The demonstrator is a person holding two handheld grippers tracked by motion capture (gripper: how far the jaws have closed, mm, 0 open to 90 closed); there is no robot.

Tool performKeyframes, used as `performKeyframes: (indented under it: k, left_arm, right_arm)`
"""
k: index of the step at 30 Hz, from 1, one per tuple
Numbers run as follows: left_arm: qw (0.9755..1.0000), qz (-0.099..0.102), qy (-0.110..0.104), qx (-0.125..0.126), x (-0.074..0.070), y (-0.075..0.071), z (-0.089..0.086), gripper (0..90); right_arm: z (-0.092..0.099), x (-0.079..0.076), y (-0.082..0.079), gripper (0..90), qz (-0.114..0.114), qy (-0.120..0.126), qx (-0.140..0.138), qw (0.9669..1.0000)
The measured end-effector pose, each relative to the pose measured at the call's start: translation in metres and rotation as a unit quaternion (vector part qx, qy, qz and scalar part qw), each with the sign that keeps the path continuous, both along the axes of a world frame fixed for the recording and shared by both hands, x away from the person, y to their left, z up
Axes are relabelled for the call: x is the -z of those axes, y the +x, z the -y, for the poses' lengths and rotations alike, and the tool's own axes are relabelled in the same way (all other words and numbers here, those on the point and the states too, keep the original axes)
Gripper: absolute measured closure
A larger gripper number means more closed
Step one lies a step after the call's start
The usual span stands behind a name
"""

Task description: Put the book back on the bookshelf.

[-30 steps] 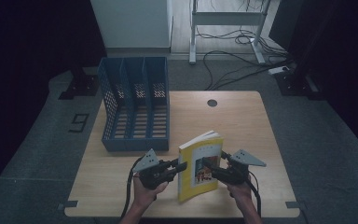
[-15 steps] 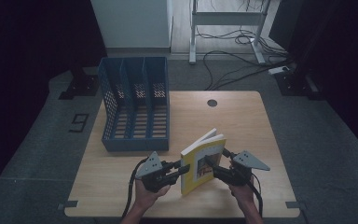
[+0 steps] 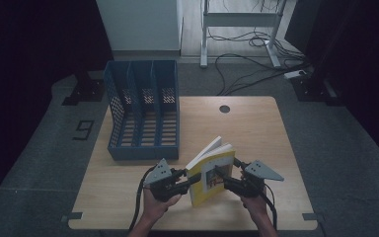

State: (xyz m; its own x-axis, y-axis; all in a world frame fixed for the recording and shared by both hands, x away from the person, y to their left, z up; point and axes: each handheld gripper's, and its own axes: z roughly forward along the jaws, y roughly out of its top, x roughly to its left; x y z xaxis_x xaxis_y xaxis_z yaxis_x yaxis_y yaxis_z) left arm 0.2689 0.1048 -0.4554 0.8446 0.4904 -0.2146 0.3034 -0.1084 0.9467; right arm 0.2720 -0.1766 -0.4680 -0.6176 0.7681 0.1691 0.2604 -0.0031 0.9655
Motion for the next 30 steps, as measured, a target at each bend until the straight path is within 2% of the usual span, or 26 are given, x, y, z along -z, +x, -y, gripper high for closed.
performKeyframes:
  k: [4,7,9,11,15,24,30]
  left_arm:
    - [1.0000,0.002,0.001,-0.003,0.003,0.000,0.005,54.9]
    - [0.9997,0.015,0.013,-0.009,0.006,-0.002,0.012,52.3]
    - [0.9996,0.018,0.017,-0.012,0.006,-0.003,0.012,59.1]
    - [0.9998,0.012,0.013,-0.009,0.006,-0.003,0.012,67.7]
    - [0.9994,0.012,0.018,-0.026,0.005,-0.004,0.010,73.7]
    - [0.9994,0.008,0.013,-0.033,0.006,-0.005,0.008,75.1]
    - [0.9992,-0.007,0.000,-0.040,0.007,-0.001,0.003,75.4]
  right_arm:
    - [0.000,0.000,0.000,33.6,0.002,0.002,-0.003,1.0000]
    - [-0.001,0.000,0.000,33.5,0.002,0.002,-0.002,1.0000]
    - [-0.001,0.000,0.000,33.3,0.002,0.001,-0.002,1.0000]
    - [-0.001,0.000,0.000,32.7,0.002,0.001,-0.003,1.0000]
    - [-0.001,0.000,-0.001,32.7,0.004,0.000,-0.006,1.0000]
    - [-0.001,0.001,0.000,33.2,0.002,-0.002,-0.011,0.9999]
    - [-0.001,0.004,0.003,33.3,-0.005,-0.002,-0.009,0.9999]
